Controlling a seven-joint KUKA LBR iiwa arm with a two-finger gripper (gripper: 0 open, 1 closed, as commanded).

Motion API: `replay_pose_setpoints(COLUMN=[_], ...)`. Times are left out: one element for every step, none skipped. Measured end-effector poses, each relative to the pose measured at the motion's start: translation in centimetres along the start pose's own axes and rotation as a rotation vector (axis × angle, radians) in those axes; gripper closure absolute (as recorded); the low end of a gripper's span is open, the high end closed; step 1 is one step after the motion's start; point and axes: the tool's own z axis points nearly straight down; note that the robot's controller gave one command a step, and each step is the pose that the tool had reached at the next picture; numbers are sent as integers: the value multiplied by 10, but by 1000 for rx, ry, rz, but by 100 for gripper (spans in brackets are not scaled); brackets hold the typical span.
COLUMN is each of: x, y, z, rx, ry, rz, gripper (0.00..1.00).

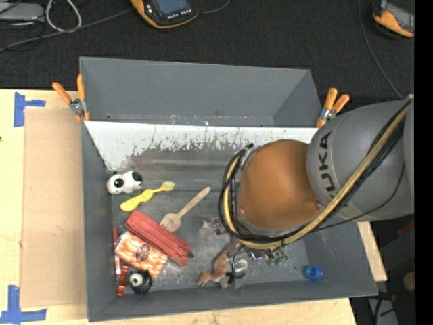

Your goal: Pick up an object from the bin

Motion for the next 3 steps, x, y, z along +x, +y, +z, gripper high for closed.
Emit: replay_pose_setpoints(x=[-12, 6, -1], y=[0, -27, -4], z=[6, 55, 44], rx=[-1, 1, -5], ry=[-6, -15, -11], rz=[-30, -129, 1], gripper=[0, 0, 100])
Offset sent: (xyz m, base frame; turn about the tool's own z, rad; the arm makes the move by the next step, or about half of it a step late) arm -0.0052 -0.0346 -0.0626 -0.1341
